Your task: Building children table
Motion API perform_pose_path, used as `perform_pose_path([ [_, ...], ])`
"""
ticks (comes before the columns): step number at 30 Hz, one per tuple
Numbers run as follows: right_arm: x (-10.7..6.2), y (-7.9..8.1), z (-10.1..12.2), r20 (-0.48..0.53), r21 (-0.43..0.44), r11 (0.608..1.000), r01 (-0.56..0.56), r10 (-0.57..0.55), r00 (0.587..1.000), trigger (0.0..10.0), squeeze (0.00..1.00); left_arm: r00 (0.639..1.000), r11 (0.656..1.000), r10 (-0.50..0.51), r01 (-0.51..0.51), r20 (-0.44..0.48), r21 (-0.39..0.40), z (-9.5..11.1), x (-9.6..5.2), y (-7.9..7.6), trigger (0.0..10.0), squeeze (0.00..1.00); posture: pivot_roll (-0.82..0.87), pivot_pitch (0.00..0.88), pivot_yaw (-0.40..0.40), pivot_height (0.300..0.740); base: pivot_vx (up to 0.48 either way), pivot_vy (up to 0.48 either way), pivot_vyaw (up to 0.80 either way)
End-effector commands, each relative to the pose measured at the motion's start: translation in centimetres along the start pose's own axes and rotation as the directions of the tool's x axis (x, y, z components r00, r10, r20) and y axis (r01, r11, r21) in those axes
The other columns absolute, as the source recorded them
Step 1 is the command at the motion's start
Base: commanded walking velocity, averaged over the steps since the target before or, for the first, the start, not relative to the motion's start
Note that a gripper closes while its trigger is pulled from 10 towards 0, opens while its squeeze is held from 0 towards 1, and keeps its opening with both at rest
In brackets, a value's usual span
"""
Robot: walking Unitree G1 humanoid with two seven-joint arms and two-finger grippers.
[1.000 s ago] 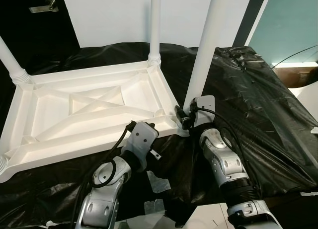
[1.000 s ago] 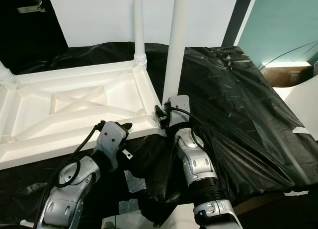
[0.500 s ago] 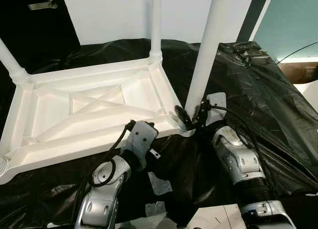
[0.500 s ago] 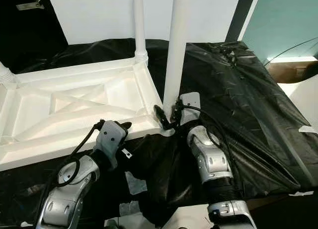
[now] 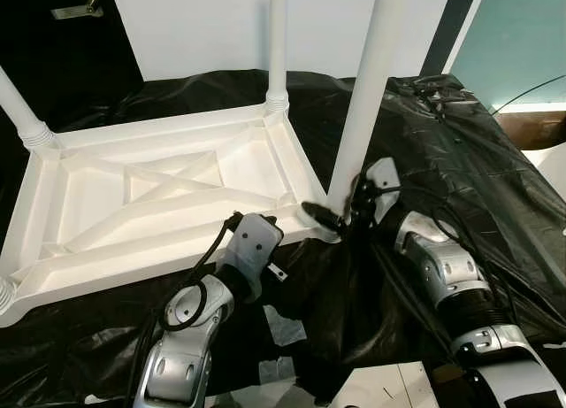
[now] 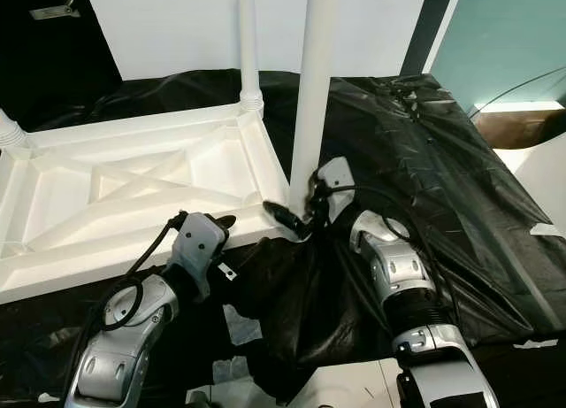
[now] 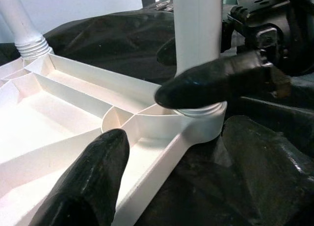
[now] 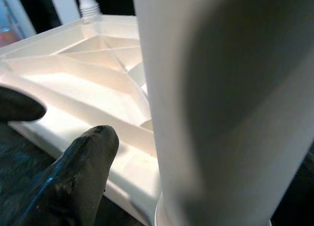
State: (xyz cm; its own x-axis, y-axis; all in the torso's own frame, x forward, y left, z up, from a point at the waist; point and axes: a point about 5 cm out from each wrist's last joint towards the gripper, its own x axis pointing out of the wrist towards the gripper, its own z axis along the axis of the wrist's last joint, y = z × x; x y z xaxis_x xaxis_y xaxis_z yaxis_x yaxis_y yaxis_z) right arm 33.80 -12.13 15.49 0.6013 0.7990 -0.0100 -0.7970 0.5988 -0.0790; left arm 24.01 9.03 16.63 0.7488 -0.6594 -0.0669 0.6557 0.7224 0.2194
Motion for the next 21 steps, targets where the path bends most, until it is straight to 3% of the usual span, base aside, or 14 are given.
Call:
perform_pose_path([
  [1,0.5,0.3,-0.4,-0.035,-0.04,0.996,-0.086,0.084,0.996,3.4,0.0,0.996,0.996,0.089,-0.089,-0.007,-0.004,-0.1,0.1,0.5,10.0,0.0,0.15,0.051,-0.021,0.74,0.0,0.0,0.0],
  [3,0.5,0.3,-0.4,-0.035,-0.04,0.996,-0.086,0.084,0.996,3.4,0.0,0.996,0.996,0.089,-0.089,-0.007,-0.004,-0.1,0.1,0.5,10.0,0.0,0.15,0.051,-0.021,0.74,0.0,0.0,0.0],
  [4,0.5,0.2,-0.6,-0.046,-0.052,0.994,-0.099,0.096,0.994,0.0,0.0,0.996,0.996,0.088,-0.088,-0.008,-0.003,-0.1,0.2,0.4,10.0,0.0,0.16,0.047,-0.022,0.74,0.0,0.0,0.0],
  [13,0.1,-0.9,-2.1,-0.11,-0.037,0.999,0.034,-0.038,0.993,0.0,0.0,0.995,0.995,0.104,-0.104,-0.012,0.004,-0.2,0.2,0.6,10.0,0.0,0.16,0.038,-0.026,0.74,0.0,0.0,0.0],
  [21,0.3,0.1,-2.9,-0.094,0.008,0.987,0.161,-0.16,0.983,0.0,0.0,0.992,0.991,0.124,-0.125,-0.035,-0.044,-0.6,0.2,0.8,10.0,0.0,0.16,0.022,-0.04,0.74,0.0,0.0,0.0],
])
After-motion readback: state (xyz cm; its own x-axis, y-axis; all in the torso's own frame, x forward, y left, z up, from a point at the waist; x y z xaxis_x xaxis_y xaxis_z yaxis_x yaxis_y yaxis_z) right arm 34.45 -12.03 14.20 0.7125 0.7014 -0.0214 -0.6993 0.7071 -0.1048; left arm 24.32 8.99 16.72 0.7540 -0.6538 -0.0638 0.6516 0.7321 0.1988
